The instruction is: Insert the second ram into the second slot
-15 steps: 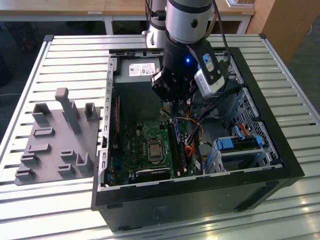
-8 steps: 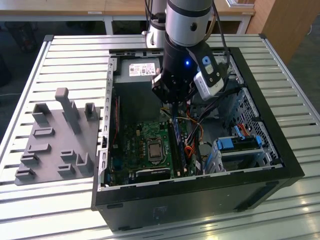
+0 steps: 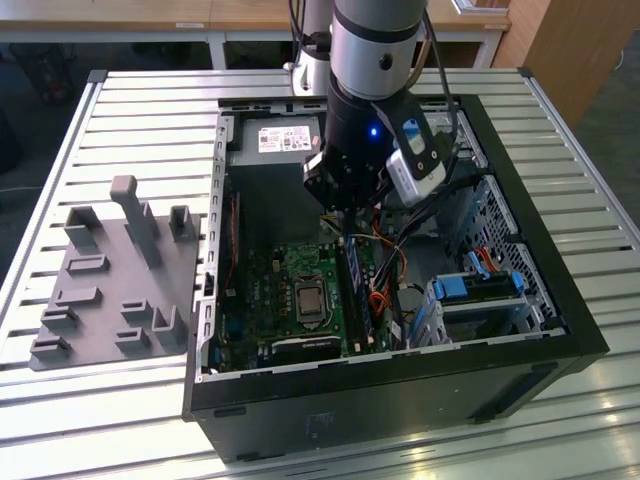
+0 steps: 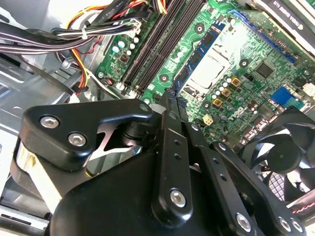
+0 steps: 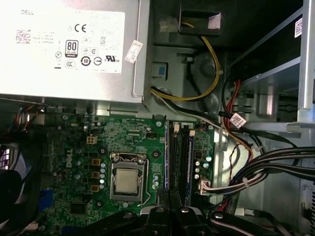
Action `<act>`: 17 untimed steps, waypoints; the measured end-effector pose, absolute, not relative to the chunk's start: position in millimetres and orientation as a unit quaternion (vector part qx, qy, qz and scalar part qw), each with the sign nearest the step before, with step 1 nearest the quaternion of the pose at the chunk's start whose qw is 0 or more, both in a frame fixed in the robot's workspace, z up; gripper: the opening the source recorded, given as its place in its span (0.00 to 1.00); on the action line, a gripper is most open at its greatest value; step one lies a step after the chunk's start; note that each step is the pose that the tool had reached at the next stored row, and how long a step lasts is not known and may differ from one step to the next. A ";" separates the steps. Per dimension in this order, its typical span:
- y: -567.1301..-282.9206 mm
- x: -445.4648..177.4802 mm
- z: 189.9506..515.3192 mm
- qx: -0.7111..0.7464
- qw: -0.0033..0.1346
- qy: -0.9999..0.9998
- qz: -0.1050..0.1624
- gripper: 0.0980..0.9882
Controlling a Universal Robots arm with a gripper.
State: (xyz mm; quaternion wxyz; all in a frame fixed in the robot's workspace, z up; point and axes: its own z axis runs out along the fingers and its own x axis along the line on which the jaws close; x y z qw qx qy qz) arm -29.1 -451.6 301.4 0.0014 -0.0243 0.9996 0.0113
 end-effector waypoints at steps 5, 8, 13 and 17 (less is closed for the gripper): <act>-451.5 -29.0 300.1 -0.024 0.001 1.000 0.010 0.02; -451.6 -29.0 299.7 -0.024 0.001 1.000 0.009 0.02; -452.3 -29.2 297.5 -0.024 0.001 1.000 0.009 0.02; -454.2 -29.3 292.2 -0.018 0.001 1.000 0.009 0.02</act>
